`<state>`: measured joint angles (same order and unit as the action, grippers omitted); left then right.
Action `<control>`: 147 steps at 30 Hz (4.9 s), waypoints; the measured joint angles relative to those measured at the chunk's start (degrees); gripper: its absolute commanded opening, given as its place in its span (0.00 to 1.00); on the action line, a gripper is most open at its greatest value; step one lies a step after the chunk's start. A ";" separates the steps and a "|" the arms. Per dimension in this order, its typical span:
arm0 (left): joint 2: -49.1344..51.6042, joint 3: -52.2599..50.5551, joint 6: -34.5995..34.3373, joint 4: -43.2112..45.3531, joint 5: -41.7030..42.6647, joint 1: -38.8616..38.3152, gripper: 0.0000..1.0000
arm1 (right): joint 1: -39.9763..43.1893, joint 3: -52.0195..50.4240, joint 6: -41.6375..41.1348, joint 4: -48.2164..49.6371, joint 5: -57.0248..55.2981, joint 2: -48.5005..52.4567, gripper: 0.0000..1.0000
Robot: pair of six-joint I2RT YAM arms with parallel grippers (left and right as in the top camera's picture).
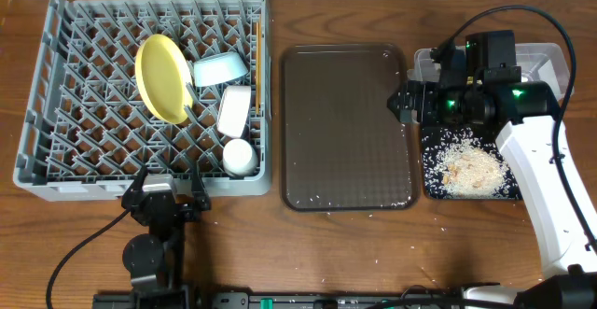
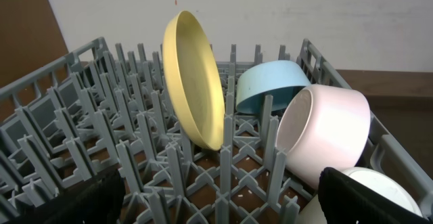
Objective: Sort waste into correct bins and load items into the dishwasher
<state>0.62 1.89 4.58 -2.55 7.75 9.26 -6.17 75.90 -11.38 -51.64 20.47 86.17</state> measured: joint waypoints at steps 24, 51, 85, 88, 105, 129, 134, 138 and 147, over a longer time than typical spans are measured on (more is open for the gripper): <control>0.02 -0.04 0.00 0.07 -0.17 0.00 0.92 | -4.81 -26.91 22.03 37.66 -8.61 -20.87 0.99; 0.02 -0.04 0.00 0.07 -0.17 0.00 0.92 | -3.39 -75.10 21.99 53.72 -12.59 -76.67 0.99; 0.02 -0.04 0.00 0.07 -0.17 0.00 0.92 | -3.39 -75.49 21.99 48.26 -12.59 -85.46 0.99; 0.02 -0.04 0.00 0.07 -0.17 0.00 0.92 | -3.39 -75.49 21.99 48.26 -12.59 -85.46 0.99; 0.02 -0.04 0.02 0.04 -0.17 -0.02 0.92 | -3.39 -75.49 21.99 48.26 -12.59 -85.46 0.99; 0.00 -0.90 1.25 1.40 -1.07 -4.13 0.92 | -3.39 -75.49 21.99 48.26 -12.59 -85.48 0.99; 0.00 -0.90 1.25 1.38 -1.07 -4.13 0.92 | -3.39 -75.49 21.99 48.26 -12.59 -85.48 0.99; 0.00 -0.90 1.25 1.38 -1.07 -4.13 0.92 | -3.39 -75.49 21.99 48.24 -12.59 -85.48 0.99; 0.00 -0.90 1.25 1.38 -1.07 -4.13 0.92 | -3.39 -75.49 21.99 48.26 -12.59 -85.48 0.99</control>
<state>0.62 0.99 5.82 -1.17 6.68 5.13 -9.56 0.40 10.61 -3.38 7.88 0.69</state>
